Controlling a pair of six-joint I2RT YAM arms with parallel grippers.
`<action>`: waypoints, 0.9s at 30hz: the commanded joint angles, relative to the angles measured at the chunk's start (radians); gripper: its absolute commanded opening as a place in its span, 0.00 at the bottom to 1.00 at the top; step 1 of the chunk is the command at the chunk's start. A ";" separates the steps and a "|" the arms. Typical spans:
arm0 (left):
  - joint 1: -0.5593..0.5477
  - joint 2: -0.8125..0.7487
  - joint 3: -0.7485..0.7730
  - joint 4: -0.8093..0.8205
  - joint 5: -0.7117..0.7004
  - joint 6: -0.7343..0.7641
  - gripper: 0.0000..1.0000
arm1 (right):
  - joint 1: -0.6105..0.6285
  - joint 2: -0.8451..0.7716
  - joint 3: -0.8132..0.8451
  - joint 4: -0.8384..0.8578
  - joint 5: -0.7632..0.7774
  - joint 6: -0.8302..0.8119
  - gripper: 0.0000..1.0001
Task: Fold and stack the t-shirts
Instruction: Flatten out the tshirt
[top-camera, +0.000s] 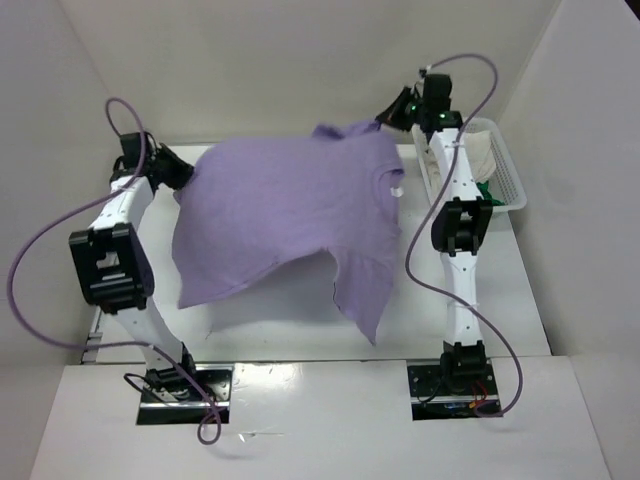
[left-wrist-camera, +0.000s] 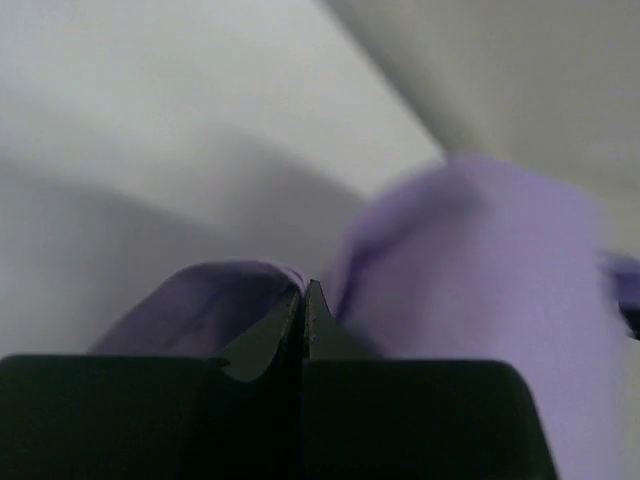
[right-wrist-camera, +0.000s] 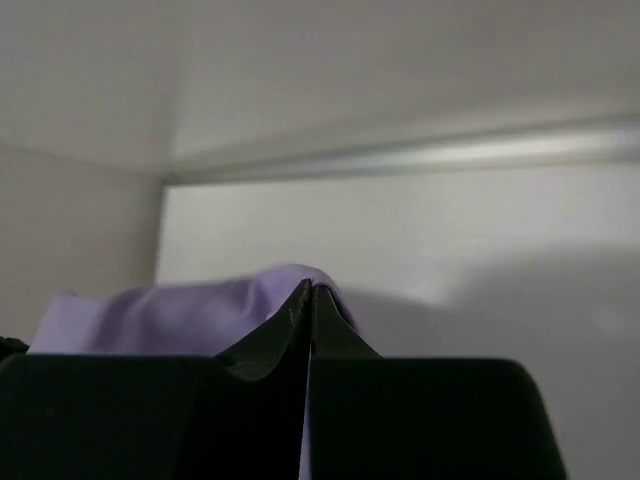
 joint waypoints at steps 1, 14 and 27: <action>-0.049 0.077 0.023 0.132 -0.020 -0.009 0.00 | 0.003 -0.032 0.073 -0.001 -0.007 -0.038 0.00; -0.087 0.408 0.442 0.110 -0.125 -0.009 0.54 | -0.015 -0.003 0.107 0.096 0.076 -0.001 0.59; -0.063 -0.053 -0.247 0.138 -0.094 0.033 0.69 | 0.011 -0.520 -0.766 0.103 0.169 -0.054 0.00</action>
